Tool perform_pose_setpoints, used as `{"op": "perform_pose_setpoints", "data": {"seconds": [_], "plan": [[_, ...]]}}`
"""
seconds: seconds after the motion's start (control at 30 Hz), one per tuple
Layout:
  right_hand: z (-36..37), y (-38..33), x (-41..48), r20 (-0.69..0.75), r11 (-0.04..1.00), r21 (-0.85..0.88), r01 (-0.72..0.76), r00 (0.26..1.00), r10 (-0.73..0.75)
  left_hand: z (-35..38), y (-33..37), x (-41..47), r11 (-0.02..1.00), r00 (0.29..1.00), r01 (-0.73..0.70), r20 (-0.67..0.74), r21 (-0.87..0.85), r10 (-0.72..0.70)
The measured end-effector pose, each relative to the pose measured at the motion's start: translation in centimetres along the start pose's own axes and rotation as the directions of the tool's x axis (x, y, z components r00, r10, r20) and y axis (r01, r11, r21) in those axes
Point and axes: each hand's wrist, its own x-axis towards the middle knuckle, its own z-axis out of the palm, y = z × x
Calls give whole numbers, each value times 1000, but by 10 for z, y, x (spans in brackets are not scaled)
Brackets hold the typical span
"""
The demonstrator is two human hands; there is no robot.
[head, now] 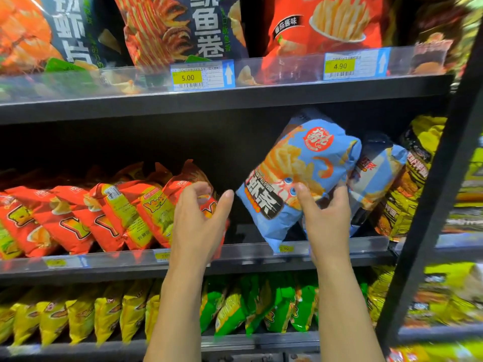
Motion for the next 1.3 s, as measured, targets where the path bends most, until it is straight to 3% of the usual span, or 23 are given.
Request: {"op": "perform_pose_setpoints", "data": {"seconds": [0.17,0.37,0.57,0.73,0.9,1.0,1.1,1.3], "plan": [[-20,-13,-10,243,959,201,-199,959,149,-2,21,-6,994,974,3,226,-113,23],[-34,-15,-38,492,920,157,-358,836,242,1,26,-26,891,839,321,532,-320,-111],[-35,-13,-50,421,916,117,-384,855,305,12,22,-42,885,888,309,438,-348,-138],[-25,-8,-54,279,963,-55,-265,922,269,17,33,-57,897,902,272,417,-349,-111],[-27,3,-56,299,936,86,-341,905,302,6,33,-57,877,853,331,509,-349,-120],[-32,6,-57,358,793,291,-535,830,428,-8,34,-52,775,797,479,573,-412,-189],[-36,10,-59,426,659,395,-640,763,486,-19,35,-48,700,807,523,547,-486,-224],[-35,12,-59,414,756,323,-570,803,428,-19,36,-48,775,810,475,552,-417,-200]]}}
